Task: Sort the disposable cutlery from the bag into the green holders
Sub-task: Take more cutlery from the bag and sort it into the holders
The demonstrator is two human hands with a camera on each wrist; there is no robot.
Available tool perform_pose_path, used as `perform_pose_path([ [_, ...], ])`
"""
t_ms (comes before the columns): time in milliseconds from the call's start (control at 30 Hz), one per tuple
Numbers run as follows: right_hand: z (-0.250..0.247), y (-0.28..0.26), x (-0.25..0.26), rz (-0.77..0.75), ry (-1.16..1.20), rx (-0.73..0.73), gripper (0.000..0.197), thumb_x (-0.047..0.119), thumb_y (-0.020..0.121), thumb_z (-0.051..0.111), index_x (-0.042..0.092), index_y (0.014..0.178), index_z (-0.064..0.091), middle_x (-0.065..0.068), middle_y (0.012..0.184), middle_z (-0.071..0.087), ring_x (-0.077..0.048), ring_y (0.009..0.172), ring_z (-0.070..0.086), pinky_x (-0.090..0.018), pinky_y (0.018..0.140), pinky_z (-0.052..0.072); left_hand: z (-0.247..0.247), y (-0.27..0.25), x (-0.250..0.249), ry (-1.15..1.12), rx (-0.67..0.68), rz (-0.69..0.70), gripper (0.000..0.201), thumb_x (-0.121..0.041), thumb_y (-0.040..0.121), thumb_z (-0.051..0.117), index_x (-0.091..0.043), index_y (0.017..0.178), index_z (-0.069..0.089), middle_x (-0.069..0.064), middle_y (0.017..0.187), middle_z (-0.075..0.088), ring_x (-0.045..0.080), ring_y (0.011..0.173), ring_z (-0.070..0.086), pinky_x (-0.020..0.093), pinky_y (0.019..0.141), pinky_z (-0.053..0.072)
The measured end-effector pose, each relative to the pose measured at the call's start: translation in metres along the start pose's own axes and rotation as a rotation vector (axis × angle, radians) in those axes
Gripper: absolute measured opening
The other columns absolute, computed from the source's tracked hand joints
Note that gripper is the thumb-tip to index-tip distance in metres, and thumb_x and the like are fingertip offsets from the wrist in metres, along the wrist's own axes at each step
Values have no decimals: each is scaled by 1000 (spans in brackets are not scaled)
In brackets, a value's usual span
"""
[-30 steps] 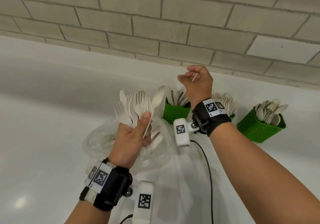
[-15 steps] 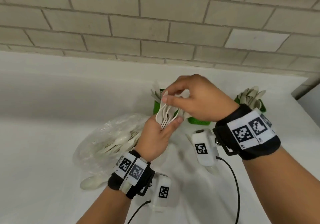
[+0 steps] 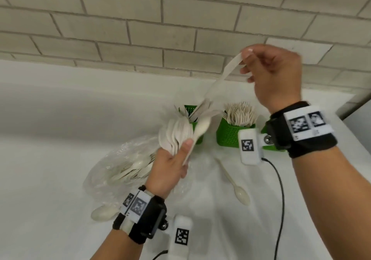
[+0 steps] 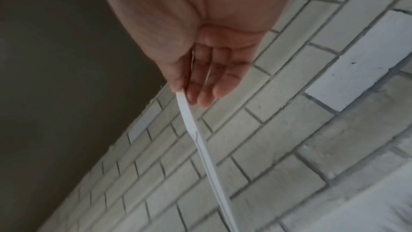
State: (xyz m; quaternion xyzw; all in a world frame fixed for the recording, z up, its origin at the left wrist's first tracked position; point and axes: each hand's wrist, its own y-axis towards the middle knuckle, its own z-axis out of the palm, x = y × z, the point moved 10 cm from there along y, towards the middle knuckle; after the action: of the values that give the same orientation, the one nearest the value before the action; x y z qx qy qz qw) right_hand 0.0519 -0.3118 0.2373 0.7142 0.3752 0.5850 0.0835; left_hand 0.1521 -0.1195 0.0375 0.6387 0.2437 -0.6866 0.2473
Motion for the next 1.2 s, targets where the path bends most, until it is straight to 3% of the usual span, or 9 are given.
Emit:
perform_pose_path([
  [167, 84, -33, -60, 101, -431, 461, 23, 19, 97, 54, 15, 114, 70, 2, 107, 70, -6, 81, 57, -16, 82, 42, -27, 8, -13, -166, -111, 25, 52, -49, 91, 57, -7, 61, 47, 9, 58, 35, 20, 47, 30, 34, 51, 28],
  [233, 83, -41, -62, 125, -416, 430, 23, 22, 96, 56, 17, 116, 67, 4, 98, 69, -4, 74, 56, -9, 75, 39, -28, 9, -14, -155, -121, 23, 53, -48, 91, 57, -4, 64, 48, 12, 59, 33, 20, 47, 30, 34, 51, 27],
  [300, 69, -49, -55, 151, -321, 353, 12, 23, 95, 58, 24, 102, 68, 12, 82, 63, 0, 66, 55, -6, 64, 38, -25, 9, -15, -149, -121, 30, 54, -49, 89, 59, -4, 62, 48, 14, 60, 34, 20, 47, 31, 33, 51, 28],
  [400, 64, -88, -68, 192, -388, 534, 6, 25, 91, 63, 23, 91, 68, 8, 82, 66, -9, 75, 62, -21, 66, 43, -21, 9, -17, -124, -136, 35, 52, -49, 89, 59, -8, 59, 47, 13, 59, 35, 20, 46, 33, 32, 50, 31],
  [500, 55, -156, -128, 368, -787, 937, 44, 41, 83, 69, 16, 118, 61, -2, 115, 62, -21, 104, 59, -31, 86, 48, -14, 7, -18, -144, -141, 36, 48, -44, 91, 59, -10, 58, 47, 11, 57, 36, 19, 45, 33, 29, 46, 31],
  [567, 37, -185, -160, 443, -1003, 1048, 59, 49, 77, 71, 15, 123, 55, -5, 121, 53, -25, 111, 54, -36, 89, 48, -8, 5, -18, -148, -144, 38, 46, -41, 92, 58, -12, 57, 48, 9, 56, 36, 18, 44, 33, 28, 45, 31],
  [733, 22, -204, -189, 426, -941, 994, 18, 21, 87, 59, 13, 102, 64, -5, 109, 55, -24, 101, 58, -30, 80, 47, 12, 1, -11, -186, -172, 5, 46, -45, 87, 61, -11, 59, 47, 7, 57, 38, 17, 45, 32, 28, 45, 31],
  [933, -5, -205, -193, 388, -842, 989, 23, 4, 87, 51, 9, 109, 52, -9, 104, 63, -26, 94, 60, -31, 74, 46, 39, -3, -5, -228, -210, 22, 39, -45, 83, 62, -13, 64, 52, 3, 55, 39, 16, 44, 31, 27, 44, 30],
  [1200, -69, -213, -216, 366, -881, 1094, 69, 44, 73, 76, 25, 132, 47, 0, 124, 47, -22, 115, 47, -36, 93, 41, 106, -4, 10, -211, -194, -9, 40, -45, 85, 63, -18, 58, 50, 2, 55, 40, 16, 43, 32, 26, 45, 30],
])
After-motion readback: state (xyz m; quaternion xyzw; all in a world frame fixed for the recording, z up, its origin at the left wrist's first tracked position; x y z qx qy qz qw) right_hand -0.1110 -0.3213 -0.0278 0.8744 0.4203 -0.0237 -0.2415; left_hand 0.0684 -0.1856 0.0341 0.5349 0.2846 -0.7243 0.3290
